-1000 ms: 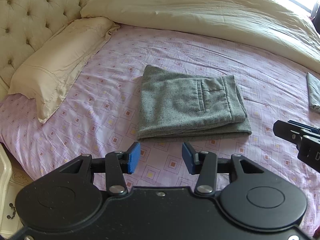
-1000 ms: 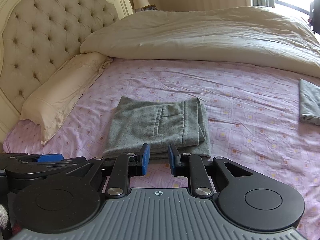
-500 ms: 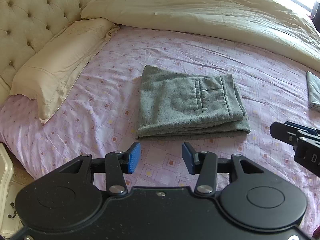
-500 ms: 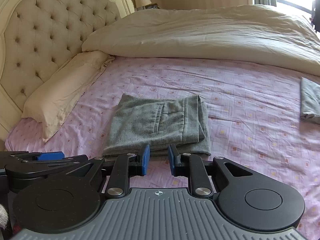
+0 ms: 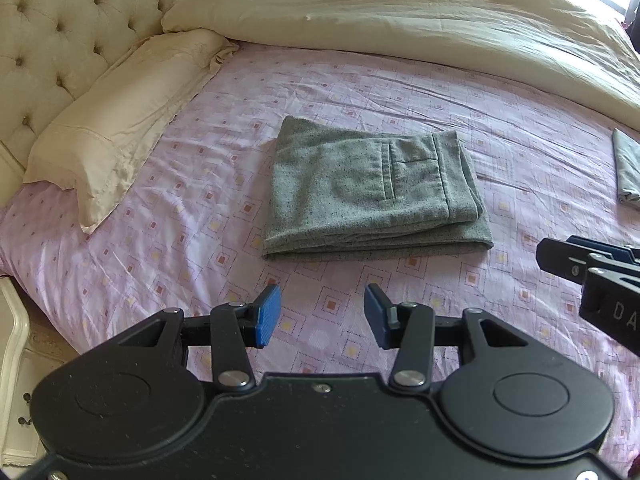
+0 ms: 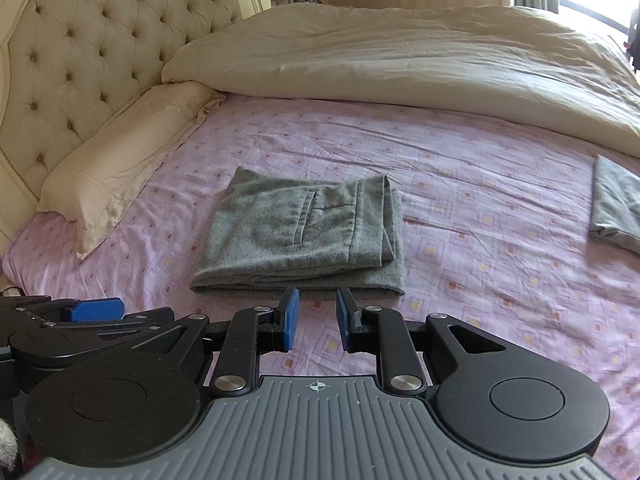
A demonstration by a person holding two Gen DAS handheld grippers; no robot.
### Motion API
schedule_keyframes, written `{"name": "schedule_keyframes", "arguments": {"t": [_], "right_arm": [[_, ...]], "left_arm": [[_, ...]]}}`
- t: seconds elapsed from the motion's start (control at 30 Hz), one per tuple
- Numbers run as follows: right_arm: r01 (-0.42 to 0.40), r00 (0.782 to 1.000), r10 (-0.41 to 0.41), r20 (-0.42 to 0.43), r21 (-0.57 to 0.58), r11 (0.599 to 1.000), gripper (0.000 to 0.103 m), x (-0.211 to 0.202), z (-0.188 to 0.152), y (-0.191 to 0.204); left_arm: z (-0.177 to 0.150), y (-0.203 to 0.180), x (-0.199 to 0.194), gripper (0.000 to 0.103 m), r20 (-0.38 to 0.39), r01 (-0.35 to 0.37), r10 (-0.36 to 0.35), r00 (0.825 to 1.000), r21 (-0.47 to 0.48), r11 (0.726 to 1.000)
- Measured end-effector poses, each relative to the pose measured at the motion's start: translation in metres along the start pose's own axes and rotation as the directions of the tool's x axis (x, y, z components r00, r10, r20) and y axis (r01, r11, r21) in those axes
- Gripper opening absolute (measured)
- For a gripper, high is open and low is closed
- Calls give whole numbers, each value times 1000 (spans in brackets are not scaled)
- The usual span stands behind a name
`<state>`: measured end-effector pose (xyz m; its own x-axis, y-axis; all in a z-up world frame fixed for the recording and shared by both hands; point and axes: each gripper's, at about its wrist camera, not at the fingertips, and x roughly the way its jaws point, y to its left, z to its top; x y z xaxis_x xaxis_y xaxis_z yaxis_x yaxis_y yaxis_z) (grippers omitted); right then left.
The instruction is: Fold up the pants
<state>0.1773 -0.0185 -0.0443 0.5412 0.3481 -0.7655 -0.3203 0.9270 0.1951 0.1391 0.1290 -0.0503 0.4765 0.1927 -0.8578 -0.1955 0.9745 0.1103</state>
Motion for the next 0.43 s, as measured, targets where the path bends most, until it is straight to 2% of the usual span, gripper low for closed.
{"name": "schedule_keyframes", "arguments": {"t": [0.43], "right_arm": [[-12,1000,12,-9,-7,1000,21,-12,-10,-28]], "left_arm": [[-15,-30,-10,55,10,-29,29,1000,-7,1000]]}}
